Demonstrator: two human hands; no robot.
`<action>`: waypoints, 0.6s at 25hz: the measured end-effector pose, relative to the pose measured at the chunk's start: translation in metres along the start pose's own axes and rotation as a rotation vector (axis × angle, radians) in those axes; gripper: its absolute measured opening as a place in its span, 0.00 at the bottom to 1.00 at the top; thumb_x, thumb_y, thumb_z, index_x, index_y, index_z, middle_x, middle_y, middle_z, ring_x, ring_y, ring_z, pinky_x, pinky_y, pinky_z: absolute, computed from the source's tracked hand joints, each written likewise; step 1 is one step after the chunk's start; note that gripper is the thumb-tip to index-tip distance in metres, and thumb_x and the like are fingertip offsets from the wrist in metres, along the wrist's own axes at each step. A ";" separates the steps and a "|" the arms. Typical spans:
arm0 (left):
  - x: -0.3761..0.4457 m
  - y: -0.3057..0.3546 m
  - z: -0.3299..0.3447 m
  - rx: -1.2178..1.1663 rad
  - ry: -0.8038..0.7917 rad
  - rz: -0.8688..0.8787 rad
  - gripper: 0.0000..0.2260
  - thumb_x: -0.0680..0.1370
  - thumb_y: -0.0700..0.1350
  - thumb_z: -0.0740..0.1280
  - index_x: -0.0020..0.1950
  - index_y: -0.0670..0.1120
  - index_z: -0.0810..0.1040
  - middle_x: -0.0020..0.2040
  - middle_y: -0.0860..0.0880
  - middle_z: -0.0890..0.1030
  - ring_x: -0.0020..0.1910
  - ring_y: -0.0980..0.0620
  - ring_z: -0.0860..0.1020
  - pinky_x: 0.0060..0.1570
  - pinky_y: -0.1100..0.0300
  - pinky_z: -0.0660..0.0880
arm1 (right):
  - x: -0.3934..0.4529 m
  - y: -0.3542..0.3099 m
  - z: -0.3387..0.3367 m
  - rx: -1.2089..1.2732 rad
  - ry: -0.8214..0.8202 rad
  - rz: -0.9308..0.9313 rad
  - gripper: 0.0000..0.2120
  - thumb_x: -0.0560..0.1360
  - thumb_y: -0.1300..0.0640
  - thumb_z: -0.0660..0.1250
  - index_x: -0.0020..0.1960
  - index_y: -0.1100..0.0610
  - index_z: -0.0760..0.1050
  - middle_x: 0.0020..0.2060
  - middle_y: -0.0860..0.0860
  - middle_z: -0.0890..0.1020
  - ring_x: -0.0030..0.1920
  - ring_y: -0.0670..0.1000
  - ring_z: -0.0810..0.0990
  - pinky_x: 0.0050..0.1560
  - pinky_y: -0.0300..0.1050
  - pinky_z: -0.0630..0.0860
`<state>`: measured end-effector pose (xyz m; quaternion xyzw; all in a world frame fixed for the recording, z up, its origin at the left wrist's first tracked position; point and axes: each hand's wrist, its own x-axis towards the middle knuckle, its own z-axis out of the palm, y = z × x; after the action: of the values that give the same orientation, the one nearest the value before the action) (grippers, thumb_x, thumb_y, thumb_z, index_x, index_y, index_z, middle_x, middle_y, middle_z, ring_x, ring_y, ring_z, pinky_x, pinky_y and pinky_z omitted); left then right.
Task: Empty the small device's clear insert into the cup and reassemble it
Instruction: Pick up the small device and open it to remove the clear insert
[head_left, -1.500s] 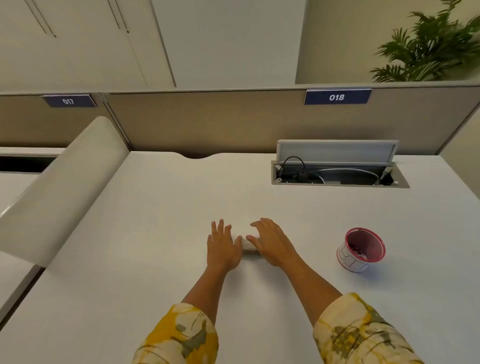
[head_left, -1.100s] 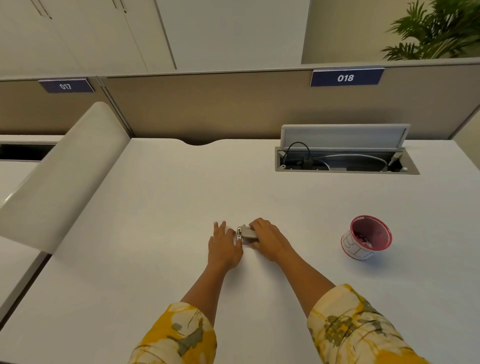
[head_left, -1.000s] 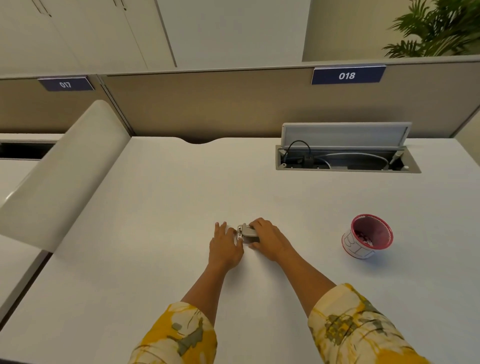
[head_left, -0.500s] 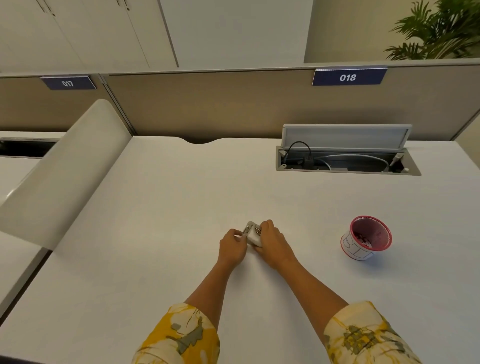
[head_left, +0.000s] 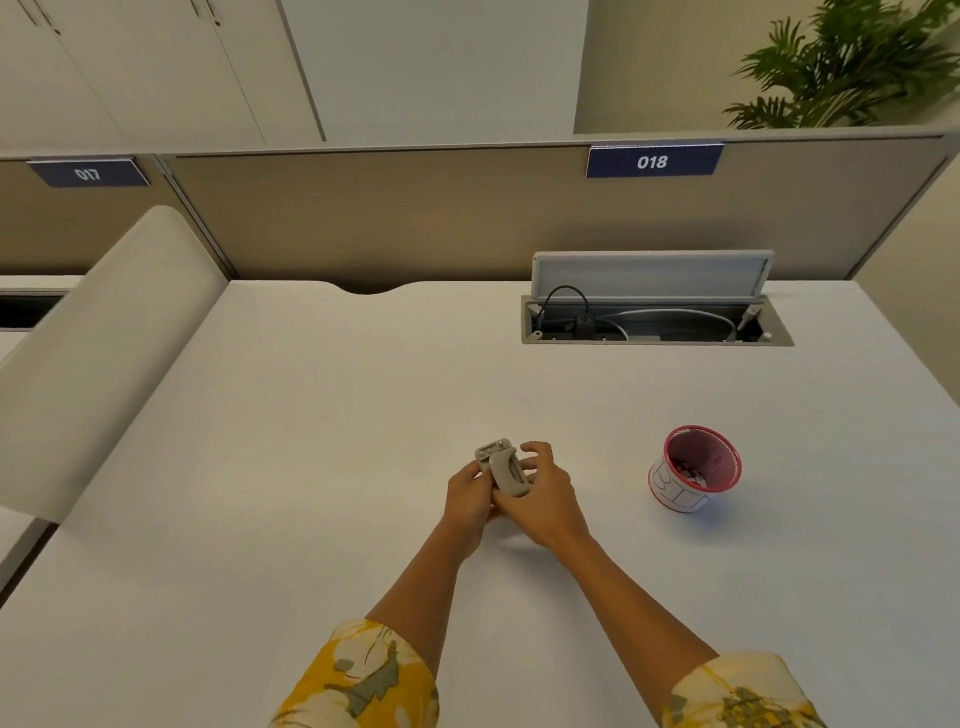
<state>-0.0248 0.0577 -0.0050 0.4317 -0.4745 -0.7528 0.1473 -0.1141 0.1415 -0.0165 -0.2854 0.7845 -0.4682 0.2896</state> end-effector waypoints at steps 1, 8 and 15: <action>-0.001 0.002 0.000 -0.003 -0.013 0.002 0.11 0.81 0.42 0.62 0.58 0.47 0.83 0.51 0.43 0.87 0.48 0.45 0.86 0.39 0.58 0.81 | 0.000 0.004 -0.007 0.074 -0.035 -0.027 0.32 0.63 0.42 0.76 0.63 0.46 0.69 0.49 0.39 0.80 0.48 0.46 0.83 0.44 0.39 0.82; -0.006 0.007 0.013 0.049 -0.155 -0.021 0.11 0.80 0.43 0.65 0.57 0.53 0.85 0.53 0.46 0.87 0.48 0.48 0.85 0.42 0.54 0.82 | 0.020 0.007 -0.035 0.516 0.059 0.154 0.12 0.79 0.50 0.64 0.51 0.53 0.84 0.46 0.52 0.87 0.47 0.50 0.86 0.44 0.41 0.82; -0.010 0.007 0.013 0.150 -0.234 -0.016 0.12 0.82 0.47 0.64 0.64 0.51 0.80 0.61 0.42 0.82 0.58 0.43 0.82 0.48 0.48 0.84 | 0.024 0.011 -0.052 0.528 -0.045 0.227 0.12 0.76 0.51 0.69 0.50 0.59 0.85 0.45 0.54 0.87 0.48 0.52 0.86 0.42 0.39 0.81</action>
<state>-0.0306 0.0680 0.0079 0.3545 -0.5401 -0.7615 0.0522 -0.1695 0.1586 -0.0105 -0.1206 0.6558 -0.6144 0.4218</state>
